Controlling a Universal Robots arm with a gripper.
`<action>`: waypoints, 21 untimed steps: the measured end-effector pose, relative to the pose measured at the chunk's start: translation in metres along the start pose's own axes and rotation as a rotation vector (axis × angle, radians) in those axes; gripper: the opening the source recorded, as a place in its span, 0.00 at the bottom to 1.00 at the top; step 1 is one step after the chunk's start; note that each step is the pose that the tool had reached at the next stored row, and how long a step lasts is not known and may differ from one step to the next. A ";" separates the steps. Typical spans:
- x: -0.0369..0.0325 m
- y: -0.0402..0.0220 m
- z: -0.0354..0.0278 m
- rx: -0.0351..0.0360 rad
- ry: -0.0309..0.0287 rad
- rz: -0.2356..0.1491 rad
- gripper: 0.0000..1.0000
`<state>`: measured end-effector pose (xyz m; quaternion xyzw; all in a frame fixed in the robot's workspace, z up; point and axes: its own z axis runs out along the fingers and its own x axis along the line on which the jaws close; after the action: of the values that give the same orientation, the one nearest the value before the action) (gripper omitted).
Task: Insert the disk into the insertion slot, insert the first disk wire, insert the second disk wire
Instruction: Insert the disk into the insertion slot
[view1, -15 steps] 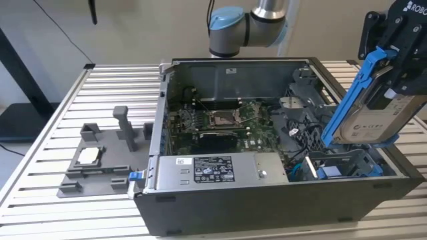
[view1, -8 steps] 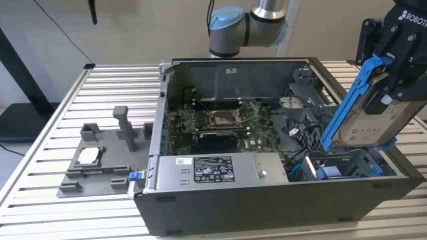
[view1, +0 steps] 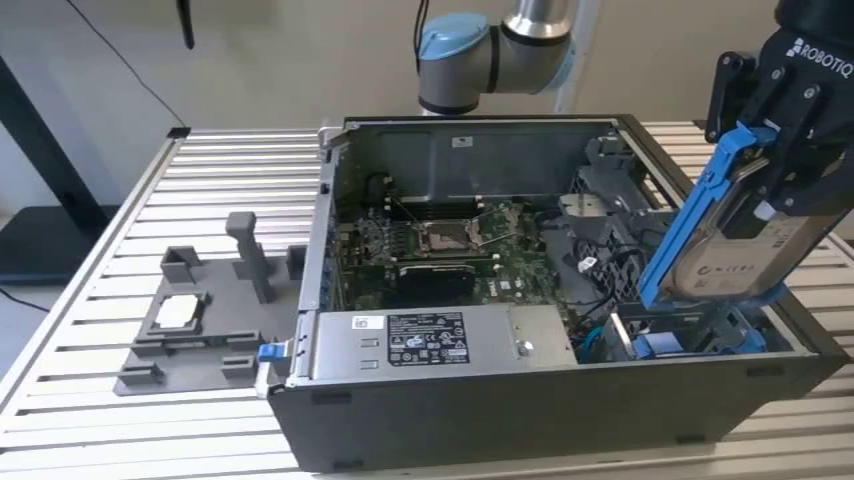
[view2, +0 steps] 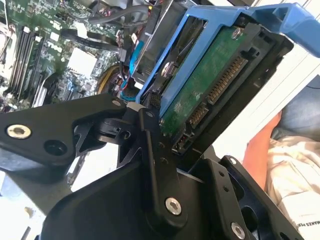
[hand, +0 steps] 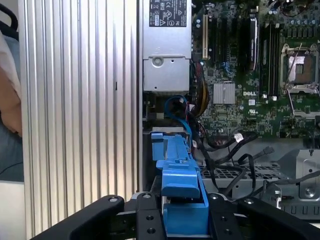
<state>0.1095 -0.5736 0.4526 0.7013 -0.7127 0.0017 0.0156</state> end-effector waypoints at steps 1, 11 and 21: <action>-0.0001 0.0000 0.0011 0.0000 0.0000 0.000 0.33; -0.0020 -0.0001 0.0078 0.0019 0.0001 0.000 0.33; -0.0057 0.0000 0.0151 0.0070 -0.0029 -0.002 0.33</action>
<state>0.1093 -0.5682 0.4374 0.7020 -0.7121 0.0032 0.0121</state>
